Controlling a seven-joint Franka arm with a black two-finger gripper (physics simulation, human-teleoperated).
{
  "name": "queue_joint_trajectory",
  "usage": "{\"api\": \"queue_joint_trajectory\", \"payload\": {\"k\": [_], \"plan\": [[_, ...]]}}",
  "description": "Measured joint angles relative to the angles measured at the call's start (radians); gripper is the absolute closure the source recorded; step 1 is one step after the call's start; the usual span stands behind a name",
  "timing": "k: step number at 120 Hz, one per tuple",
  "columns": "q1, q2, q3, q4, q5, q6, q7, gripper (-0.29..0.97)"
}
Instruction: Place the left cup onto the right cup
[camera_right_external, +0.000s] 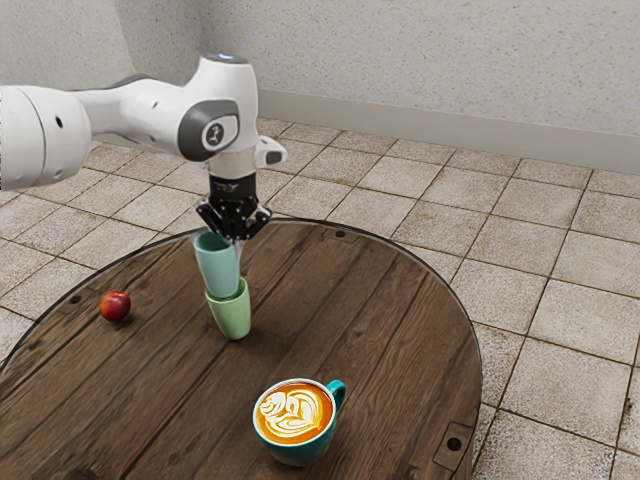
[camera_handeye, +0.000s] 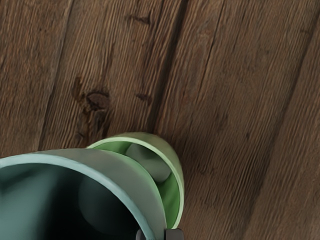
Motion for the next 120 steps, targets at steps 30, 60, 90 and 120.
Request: {"api": "queue_joint_trajectory", "payload": {"k": [30, 60, 90, 120], "plan": [[-0.002, 0.026, -0.006, 0.030, -0.021, -0.011, -0.002, 0.51], [-0.031, -0.119, -0.004, 0.027, -0.045, -0.073, -0.006, 0.16], [-0.182, -0.249, 0.081, 0.014, -0.038, -0.155, 0.002, 0.05], [-0.209, -0.276, 0.108, 0.013, -0.031, -0.204, 0.086, 0.02]]}}
